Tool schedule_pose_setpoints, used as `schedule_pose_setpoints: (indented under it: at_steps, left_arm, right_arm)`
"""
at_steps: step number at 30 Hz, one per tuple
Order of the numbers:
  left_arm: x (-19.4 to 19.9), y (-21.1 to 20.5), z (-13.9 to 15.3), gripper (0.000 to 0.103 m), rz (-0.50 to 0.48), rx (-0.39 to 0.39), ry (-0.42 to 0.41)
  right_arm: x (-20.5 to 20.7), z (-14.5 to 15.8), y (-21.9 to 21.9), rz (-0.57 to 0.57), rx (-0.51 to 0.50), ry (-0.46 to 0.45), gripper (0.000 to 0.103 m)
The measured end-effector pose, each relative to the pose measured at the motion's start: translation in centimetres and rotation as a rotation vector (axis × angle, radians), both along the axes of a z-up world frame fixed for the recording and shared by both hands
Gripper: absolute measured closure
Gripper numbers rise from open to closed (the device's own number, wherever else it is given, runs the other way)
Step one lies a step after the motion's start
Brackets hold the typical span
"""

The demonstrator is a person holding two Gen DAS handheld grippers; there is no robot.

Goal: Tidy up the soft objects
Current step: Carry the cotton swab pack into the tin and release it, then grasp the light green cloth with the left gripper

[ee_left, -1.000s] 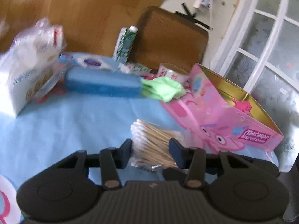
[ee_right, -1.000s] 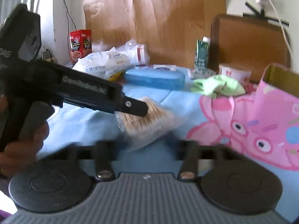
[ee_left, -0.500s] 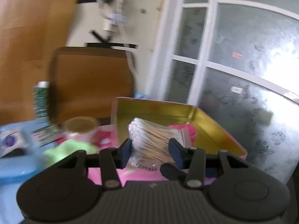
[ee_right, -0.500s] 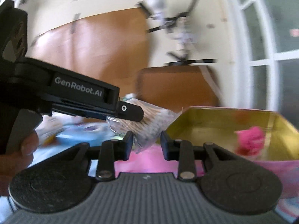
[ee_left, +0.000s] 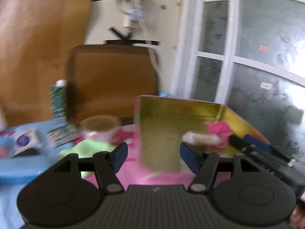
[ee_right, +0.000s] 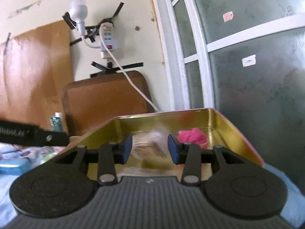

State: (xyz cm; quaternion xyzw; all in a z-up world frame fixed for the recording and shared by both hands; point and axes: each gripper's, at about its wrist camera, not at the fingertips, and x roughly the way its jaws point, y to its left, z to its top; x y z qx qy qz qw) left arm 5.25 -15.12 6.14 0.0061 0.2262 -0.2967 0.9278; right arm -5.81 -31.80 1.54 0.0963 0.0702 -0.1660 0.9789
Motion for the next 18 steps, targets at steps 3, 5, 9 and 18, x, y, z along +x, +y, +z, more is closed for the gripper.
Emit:
schedule_pose_setpoints:
  at_steps: [3, 5, 9, 18]
  left_arm:
    - [0.2, 4.1, -0.9, 0.040, 0.081, 0.002, 0.006]
    - [0.8, 7.1, -1.6, 0.040, 0.151, 0.000, 0.035]
    - [2.3, 13.8, -3.3, 0.040, 0.321, -0.012, 0.087]
    - [1.7, 20.3, -5.4, 0.041, 0.432, -0.078, 0.063]
  right_arm:
    - [-0.2, 0.2, 1.4, 0.047, -0.007, -0.014, 0.058]
    - [0.6, 0.7, 2.6, 0.104, -0.009, -0.009, 0.058]
    - [2.1, 1.5, 5.9, 0.253, -0.035, 0.000, 0.058]
    - [10.4, 0.7, 14.9, 0.493, -0.217, 0.199, 0.061]
